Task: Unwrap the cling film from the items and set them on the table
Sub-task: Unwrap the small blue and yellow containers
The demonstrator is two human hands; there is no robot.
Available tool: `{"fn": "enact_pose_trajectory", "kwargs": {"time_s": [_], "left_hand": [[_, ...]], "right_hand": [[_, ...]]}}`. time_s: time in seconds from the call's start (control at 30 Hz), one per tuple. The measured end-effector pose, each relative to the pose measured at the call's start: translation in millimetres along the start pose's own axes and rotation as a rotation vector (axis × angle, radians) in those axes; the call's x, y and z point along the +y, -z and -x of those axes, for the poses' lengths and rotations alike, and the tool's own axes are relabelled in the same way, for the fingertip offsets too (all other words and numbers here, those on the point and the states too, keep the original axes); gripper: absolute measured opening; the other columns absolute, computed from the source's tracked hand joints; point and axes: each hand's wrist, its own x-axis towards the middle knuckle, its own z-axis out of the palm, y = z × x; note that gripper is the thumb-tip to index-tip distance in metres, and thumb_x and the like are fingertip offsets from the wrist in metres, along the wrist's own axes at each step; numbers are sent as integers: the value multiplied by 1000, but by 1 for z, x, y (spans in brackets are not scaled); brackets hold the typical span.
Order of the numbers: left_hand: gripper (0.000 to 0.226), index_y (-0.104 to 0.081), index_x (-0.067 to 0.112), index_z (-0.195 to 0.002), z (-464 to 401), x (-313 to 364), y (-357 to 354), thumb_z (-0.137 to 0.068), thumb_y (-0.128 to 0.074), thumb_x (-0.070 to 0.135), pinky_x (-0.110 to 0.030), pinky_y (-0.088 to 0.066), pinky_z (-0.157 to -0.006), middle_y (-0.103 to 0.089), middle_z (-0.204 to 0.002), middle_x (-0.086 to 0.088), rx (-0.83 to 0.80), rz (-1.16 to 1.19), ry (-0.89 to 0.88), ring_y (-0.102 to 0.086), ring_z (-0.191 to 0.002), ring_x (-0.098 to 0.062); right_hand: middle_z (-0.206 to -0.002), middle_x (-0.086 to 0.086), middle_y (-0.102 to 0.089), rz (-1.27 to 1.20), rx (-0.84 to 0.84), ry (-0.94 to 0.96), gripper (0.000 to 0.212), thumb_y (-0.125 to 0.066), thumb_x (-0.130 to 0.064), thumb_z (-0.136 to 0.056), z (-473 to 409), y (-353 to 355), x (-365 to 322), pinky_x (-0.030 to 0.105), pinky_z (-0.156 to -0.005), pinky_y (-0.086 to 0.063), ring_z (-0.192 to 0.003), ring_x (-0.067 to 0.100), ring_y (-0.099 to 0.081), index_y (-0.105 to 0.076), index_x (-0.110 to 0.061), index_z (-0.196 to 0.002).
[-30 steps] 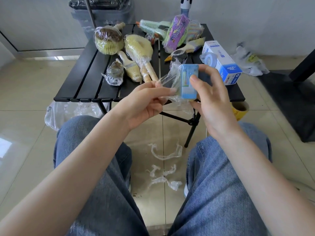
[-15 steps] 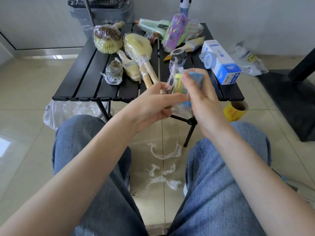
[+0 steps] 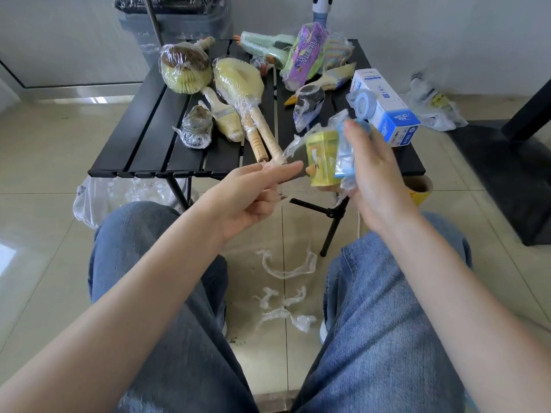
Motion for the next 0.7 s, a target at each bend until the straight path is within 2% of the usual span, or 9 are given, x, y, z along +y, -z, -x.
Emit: {"fn": "enact_pose_trajectory", "kwargs": {"time_s": [0.1, 0.2, 0.33, 0.4, 0.47, 0.5, 0.57, 0.63, 0.7], "left_hand": [[21, -68, 21, -94, 2, 0, 1, -87, -65, 41, -15, -20, -37, -27, -52, 13, 56, -184, -167, -21, -44, -5], [29, -75, 28, -88, 0, 2, 4, -90, -57, 51, -18, -22, -44, -29, -48, 14, 181, -302, -295, -23, -46, -8], [37, -70, 23, -68, -6, -2, 3, -95, -54, 42, -16, -34, -52, -40, -56, -3, 297, -398, -475, -34, -49, -8], [40, -66, 18, -65, -8, -4, 4, -97, -51, 36, -24, -38, -56, -49, -54, 2, 335, -480, -530, -42, -51, -13], [42, -61, 6, -71, -11, -5, 4, -99, -47, 33, -34, -52, -64, -61, -63, -1, 334, -488, -509, -61, -58, -21], [42, -58, 2, -74, -12, -5, 2, -101, -44, 32, -38, -56, -68, -62, -68, -6, 319, -455, -481, -66, -61, -20], [39, -52, 7, -72, -11, -4, -1, -102, -39, 28, -31, -55, -57, -57, -66, -4, 320, -404, -460, -63, -54, -11], [37, -47, 11, -71, -9, -1, -3, -102, -37, 27, -31, -51, -49, -49, -62, -2, 345, -413, -479, -54, -52, -12], [36, -46, 11, -72, -10, 1, -3, -102, -37, 28, -39, -55, -56, -47, -64, -4, 327, -382, -457, -51, -56, -17]], "right_hand": [[-103, 10, -67, -98, -88, -116, 30, -51, -39, -96, -1, -1, -2, 38, -67, -56, -90, 24, -67, -58, -17, -116], [-95, 5, -71, -164, -225, -209, 39, -59, -45, -82, 4, 0, -5, 37, -73, -57, -87, 20, -67, -63, -18, -109], [-88, 3, -72, -193, -350, -227, 42, -69, -24, -67, 7, 0, -1, 33, -69, -58, -78, 17, -68, -64, -14, -107], [-94, 6, -72, -178, -323, -244, 57, -73, -16, -62, 6, -2, 1, 36, -72, -59, -80, 19, -70, -60, -9, -117], [-100, 9, -70, -166, -294, -257, 66, -75, -13, -63, 5, -3, 3, 37, -66, -61, -81, 20, -71, -54, -6, -124], [-101, 10, -70, -164, -287, -262, 63, -75, -11, -66, 5, -4, 4, 35, -61, -59, -78, 19, -71, -52, -6, -125], [-102, 12, -68, -128, -254, -254, 50, -73, -9, -77, 5, -6, 6, 31, -56, -56, -70, 18, -71, -49, -7, -122], [-103, 14, -65, -19, -237, -222, 40, -70, -14, -85, 4, -7, 11, 36, -60, -56, -65, 20, -69, -48, -9, -118], [-102, 12, -65, 55, -240, -194, 32, -67, -21, -88, 3, -8, 16, 40, -66, -56, -69, 20, -67, -52, -12, -115]]}}
